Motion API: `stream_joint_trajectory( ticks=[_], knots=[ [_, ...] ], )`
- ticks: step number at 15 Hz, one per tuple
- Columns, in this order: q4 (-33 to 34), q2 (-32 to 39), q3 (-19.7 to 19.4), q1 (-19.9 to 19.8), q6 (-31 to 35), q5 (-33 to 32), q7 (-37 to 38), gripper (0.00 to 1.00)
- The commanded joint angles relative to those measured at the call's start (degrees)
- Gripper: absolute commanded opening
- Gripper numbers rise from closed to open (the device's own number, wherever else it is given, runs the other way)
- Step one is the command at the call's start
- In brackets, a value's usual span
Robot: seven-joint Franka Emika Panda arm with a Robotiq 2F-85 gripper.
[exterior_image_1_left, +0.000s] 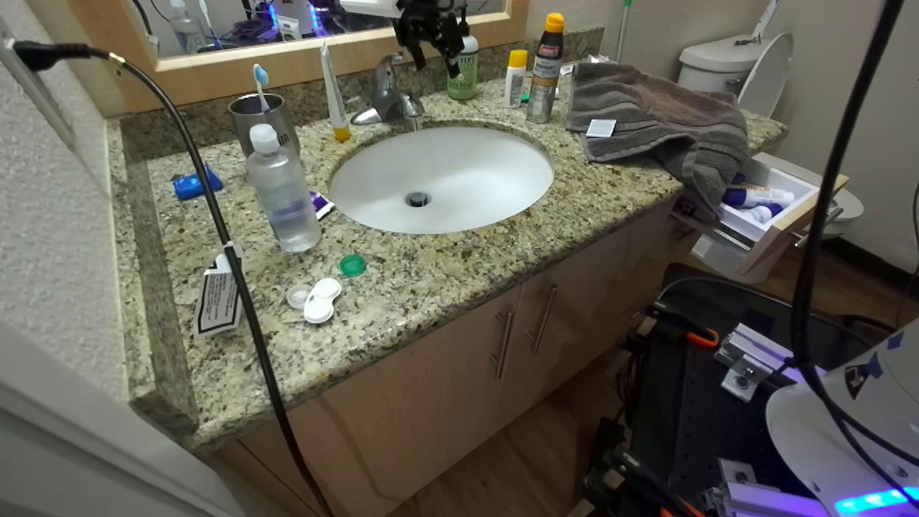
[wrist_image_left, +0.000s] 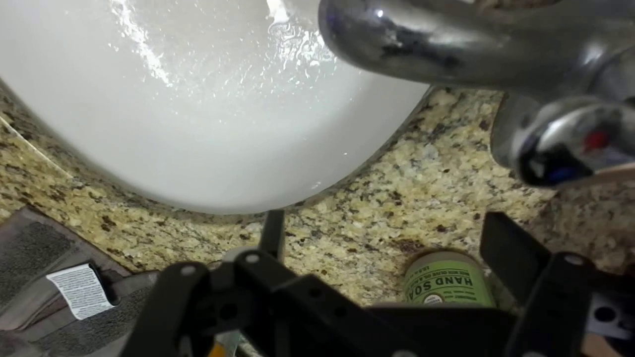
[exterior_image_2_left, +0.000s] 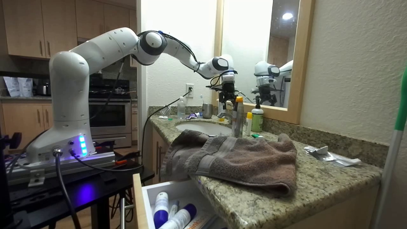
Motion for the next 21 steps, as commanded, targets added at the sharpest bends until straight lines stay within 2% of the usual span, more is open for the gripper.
stream_joint_trajectory(
  ticks=[1,4,5,6,7,9,11,15,17,21],
  knots=[
    [-3.45,-5.75,3.65,-1.04,0.11,3.90,-7.33,1.00],
    [-4.96,-8.43,4.75,-0.19,0.70,4.44,-12.20,1.00],
    [-4.76,-8.69,5.49,-0.34,-0.59,4.58,-14.48,1.00],
    [-3.81,-8.27,6.14,-0.51,-4.68,4.58,-16.42,1.00],
    [-1.34,-6.47,4.68,0.05,-1.70,3.38,-12.32,1.00],
    [-1.45,-6.81,5.43,0.05,-4.10,3.38,-14.19,1.00],
    [-0.46,-5.56,5.02,-0.03,-4.41,3.11,-12.93,1.00],
    [-0.16,-4.04,3.34,0.25,0.13,1.15,-9.13,1.00],
    [0.91,-2.53,2.93,-0.12,-0.67,0.72,-8.29,1.00],
    [4.35,0.79,2.87,-0.99,-7.84,0.17,-11.20,1.00]
  ],
)
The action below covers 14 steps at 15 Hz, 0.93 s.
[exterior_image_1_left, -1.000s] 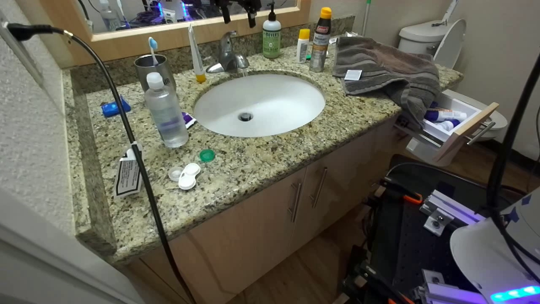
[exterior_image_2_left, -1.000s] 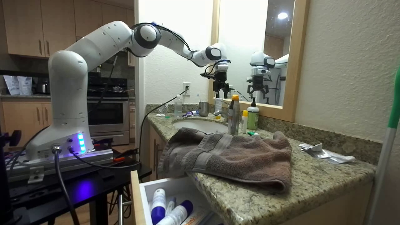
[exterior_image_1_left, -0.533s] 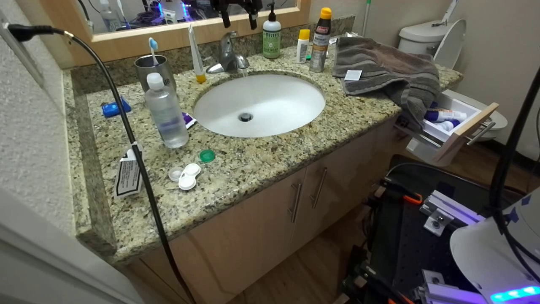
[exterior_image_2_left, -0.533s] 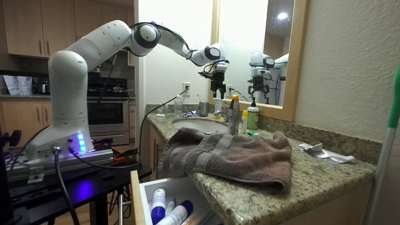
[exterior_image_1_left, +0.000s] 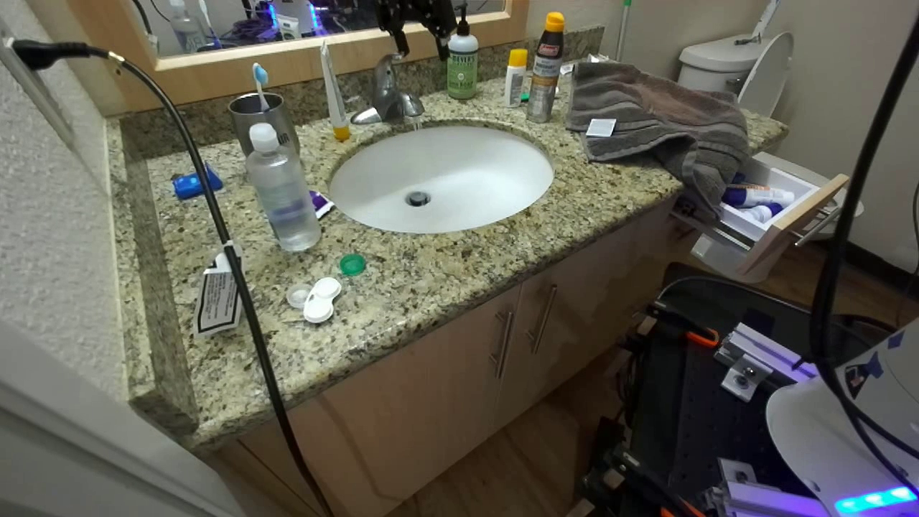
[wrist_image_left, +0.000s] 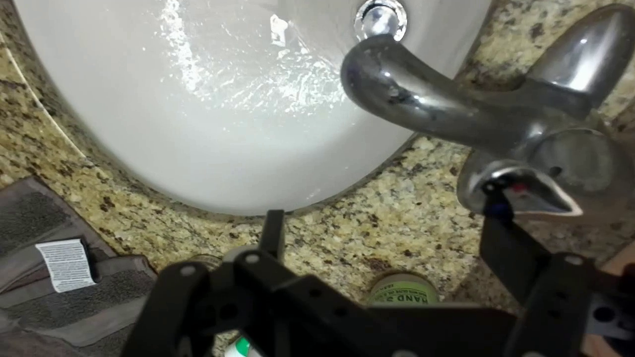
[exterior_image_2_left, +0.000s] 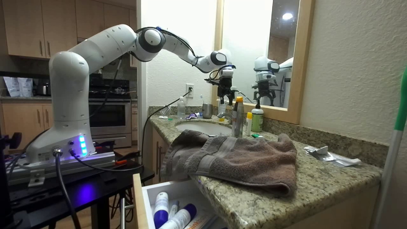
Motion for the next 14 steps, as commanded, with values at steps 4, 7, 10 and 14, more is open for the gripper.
stream_joint_trajectory(
  ticks=[4,7,10,14],
  knots=[
    [4.65,3.80,-0.98,0.11,-4.17,-2.39,-2.63,1.00],
    [3.62,3.21,-0.81,0.08,-2.33,-2.73,-1.27,1.00],
    [3.93,2.47,0.47,-0.57,-3.86,-1.55,-4.63,1.00],
    [3.31,1.61,0.93,-0.25,-2.50,-0.88,-6.60,1.00]
  ],
)
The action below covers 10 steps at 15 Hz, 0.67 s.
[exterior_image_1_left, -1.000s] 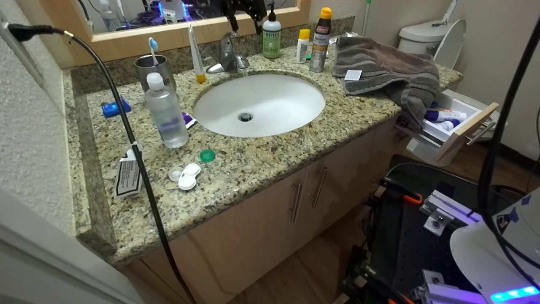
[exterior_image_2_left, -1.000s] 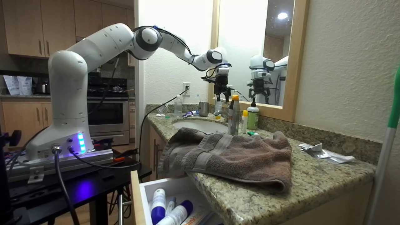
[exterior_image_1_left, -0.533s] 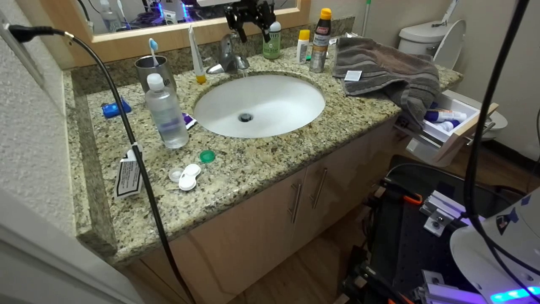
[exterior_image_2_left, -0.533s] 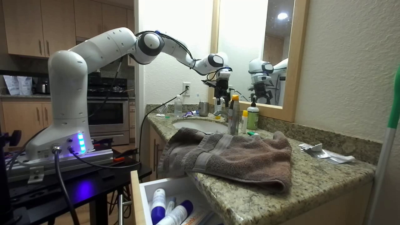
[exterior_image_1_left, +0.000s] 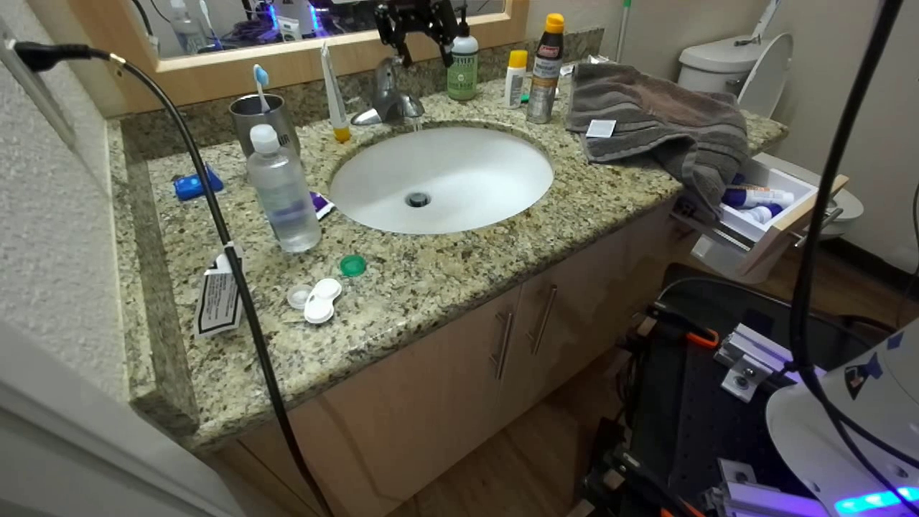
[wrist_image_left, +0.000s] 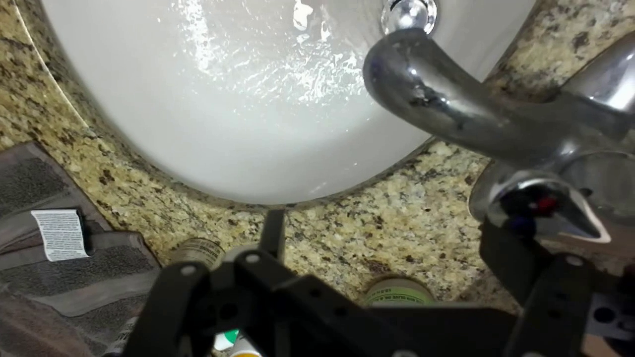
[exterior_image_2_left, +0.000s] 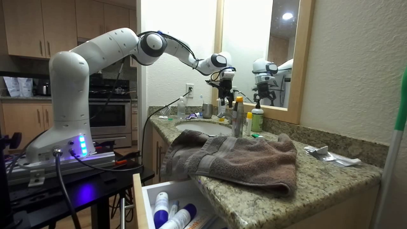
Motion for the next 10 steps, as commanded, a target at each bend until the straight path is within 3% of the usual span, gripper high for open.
stream_joint_trajectory(
  ticks=[1,6,10],
  knots=[
    [-0.67,-1.84,1.10,-0.17,0.10,0.77,-2.88,1.00],
    [-0.29,-0.41,0.77,1.38,-3.43,-1.49,-6.64,1.00],
    [-0.91,-1.66,-0.11,2.42,-0.20,-3.79,-4.73,1.00]
  ],
)
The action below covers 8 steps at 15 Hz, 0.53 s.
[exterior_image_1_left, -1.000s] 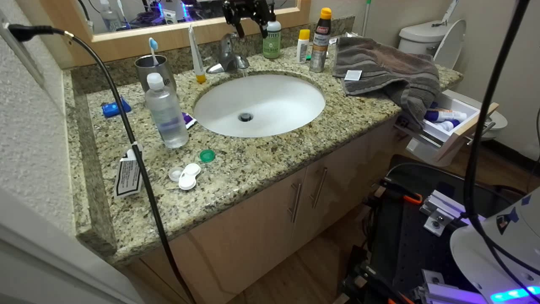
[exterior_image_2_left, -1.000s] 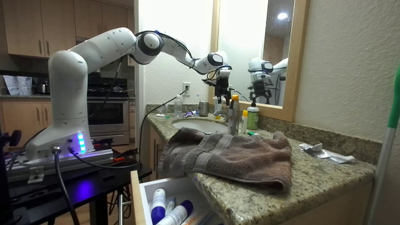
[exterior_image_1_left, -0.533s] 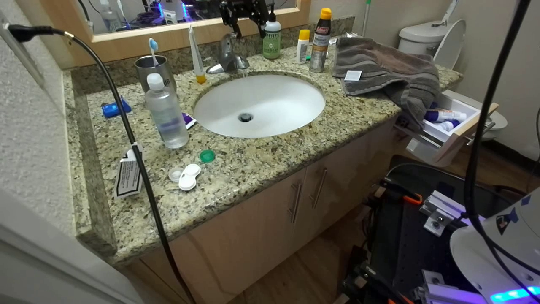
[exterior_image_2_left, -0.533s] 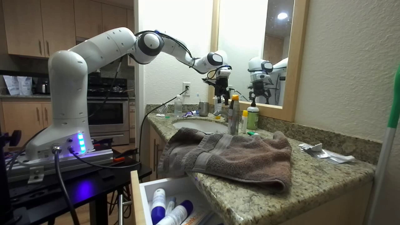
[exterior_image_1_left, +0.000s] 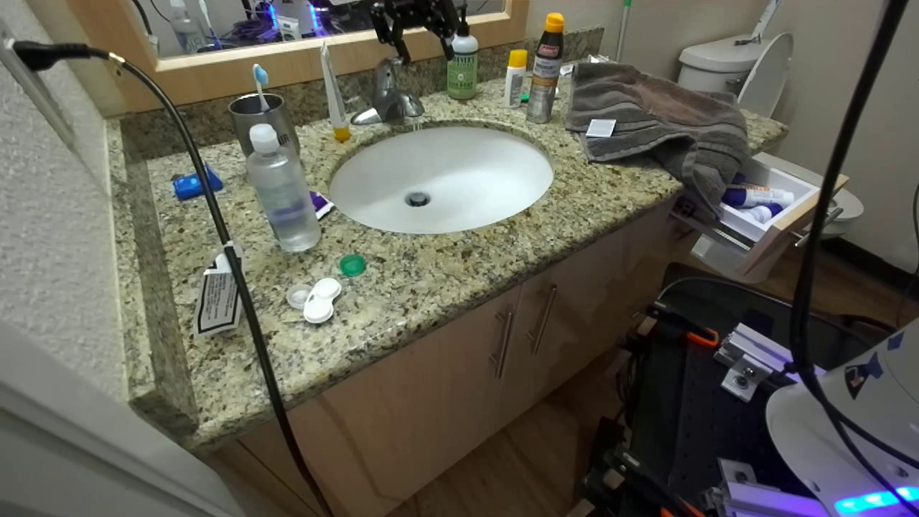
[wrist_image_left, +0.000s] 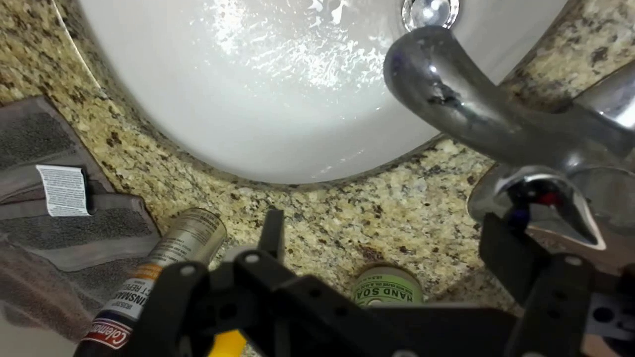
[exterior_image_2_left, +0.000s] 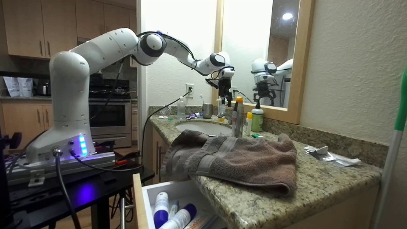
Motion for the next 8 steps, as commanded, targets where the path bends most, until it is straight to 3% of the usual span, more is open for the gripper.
stream_joint_trajectory(
  ticks=[1,8],
  knots=[
    [-0.87,-1.31,0.16,1.30,-0.23,-0.92,-0.90,1.00],
    [1.22,3.67,0.75,1.73,-6.82,-3.19,-4.73,1.00]
  ],
)
